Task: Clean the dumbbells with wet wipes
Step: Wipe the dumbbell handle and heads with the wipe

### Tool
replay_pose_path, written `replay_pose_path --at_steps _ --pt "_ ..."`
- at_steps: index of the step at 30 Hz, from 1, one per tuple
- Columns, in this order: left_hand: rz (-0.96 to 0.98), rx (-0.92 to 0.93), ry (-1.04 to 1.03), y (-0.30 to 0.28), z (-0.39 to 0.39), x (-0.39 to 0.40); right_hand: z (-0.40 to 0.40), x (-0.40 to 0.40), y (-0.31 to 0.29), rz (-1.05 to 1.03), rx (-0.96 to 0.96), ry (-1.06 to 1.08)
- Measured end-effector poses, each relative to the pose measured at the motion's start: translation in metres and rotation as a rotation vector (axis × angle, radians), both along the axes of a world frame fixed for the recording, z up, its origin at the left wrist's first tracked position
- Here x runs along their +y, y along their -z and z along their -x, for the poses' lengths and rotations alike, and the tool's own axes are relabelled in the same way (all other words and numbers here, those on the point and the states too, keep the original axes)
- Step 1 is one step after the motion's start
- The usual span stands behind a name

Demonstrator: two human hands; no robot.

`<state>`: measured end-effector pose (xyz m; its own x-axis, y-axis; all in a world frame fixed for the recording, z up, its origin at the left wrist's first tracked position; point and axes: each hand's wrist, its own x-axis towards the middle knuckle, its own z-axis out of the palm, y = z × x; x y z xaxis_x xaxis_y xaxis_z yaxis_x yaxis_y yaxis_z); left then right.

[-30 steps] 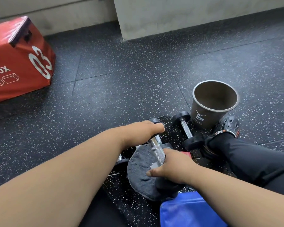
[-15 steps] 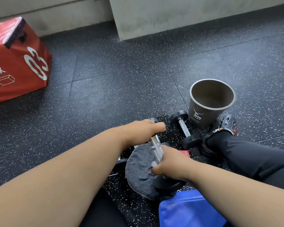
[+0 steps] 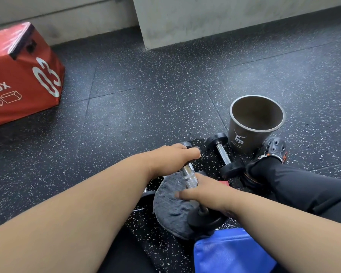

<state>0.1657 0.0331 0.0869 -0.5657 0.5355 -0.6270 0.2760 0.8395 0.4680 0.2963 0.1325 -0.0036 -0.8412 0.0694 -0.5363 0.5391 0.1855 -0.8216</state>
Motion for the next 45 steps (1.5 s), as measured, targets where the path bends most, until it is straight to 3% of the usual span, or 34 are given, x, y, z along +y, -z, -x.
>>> replay_pose_path --at_steps 6,22,29,37,45 --pt "0.003 0.006 -0.024 0.000 -0.003 0.001 0.003 0.002 0.016 -0.197 0.045 -0.011" --pt "-0.033 -0.002 0.051 -0.023 -0.009 -0.003 -0.004 0.058 -0.003 -0.275 -0.105 -0.427" --pt "-0.042 -0.005 0.043 -0.023 -0.009 -0.004 0.001 0.058 -0.003 -0.157 -0.020 -0.290" --pt "-0.037 -0.013 0.035 -0.020 -0.008 -0.002 -0.002 0.064 -0.006 -0.289 -0.102 -0.449" --pt "-0.022 0.009 0.021 -0.012 -0.003 -0.002 0.004 0.055 -0.009 -0.379 -0.051 -0.294"
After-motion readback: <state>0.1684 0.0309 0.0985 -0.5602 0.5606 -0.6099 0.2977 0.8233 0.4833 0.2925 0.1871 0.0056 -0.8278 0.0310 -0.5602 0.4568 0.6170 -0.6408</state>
